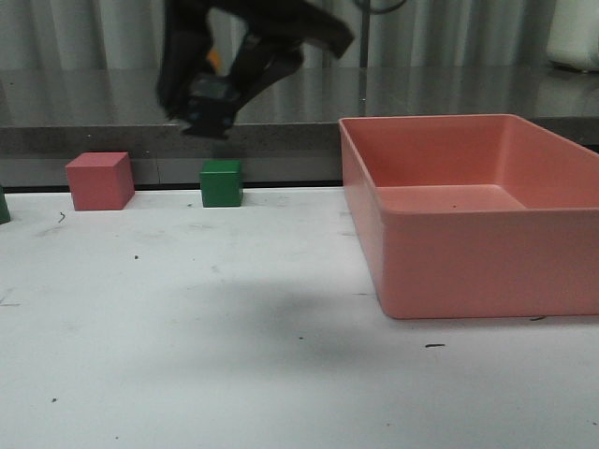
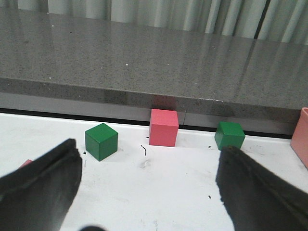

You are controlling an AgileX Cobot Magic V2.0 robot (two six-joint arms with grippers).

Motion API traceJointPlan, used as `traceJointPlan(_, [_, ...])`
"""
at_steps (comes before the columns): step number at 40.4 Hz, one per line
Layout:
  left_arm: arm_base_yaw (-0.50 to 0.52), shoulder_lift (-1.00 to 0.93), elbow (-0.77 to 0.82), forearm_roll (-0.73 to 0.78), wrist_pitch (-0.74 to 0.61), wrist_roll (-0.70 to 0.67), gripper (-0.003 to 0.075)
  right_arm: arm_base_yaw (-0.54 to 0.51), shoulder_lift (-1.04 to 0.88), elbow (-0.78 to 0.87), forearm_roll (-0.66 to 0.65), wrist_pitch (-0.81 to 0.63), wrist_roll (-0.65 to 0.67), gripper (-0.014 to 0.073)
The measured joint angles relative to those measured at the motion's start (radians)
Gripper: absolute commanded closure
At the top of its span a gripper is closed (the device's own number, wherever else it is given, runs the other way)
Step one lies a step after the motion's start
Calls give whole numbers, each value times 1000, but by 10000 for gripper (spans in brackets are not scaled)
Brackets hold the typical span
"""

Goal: Place and stand button with both arms
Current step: 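Lift the button out of the bin and carry it onto the table, then open the right gripper to release the button on the table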

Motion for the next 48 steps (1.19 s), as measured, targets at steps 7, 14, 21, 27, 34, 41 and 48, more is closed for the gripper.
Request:
traceJointPlan(7, [0, 0, 0, 0, 0, 0, 173, 26, 169, -121, 0, 23, 86, 314])
traceJointPlan(14, [0, 0, 0, 0, 0, 0, 173, 16, 293, -196, -101, 61, 303, 314])
traceJointPlan(21, [0, 0, 0, 0, 0, 0, 173, 11, 372, -224, -159, 73, 436, 314])
traceJointPlan(27, [0, 0, 0, 0, 0, 0, 173, 11, 406, -223, -162, 79, 458, 314])
traceJointPlan(34, [0, 0, 0, 0, 0, 0, 173, 11, 423, -228, -163, 92, 461, 274])
traceJointPlan(41, [0, 0, 0, 0, 0, 0, 173, 11, 423, -228, -164, 94, 461, 76])
traceJointPlan(48, [0, 0, 0, 0, 1, 0, 173, 11, 421, -263, -166, 113, 462, 55])
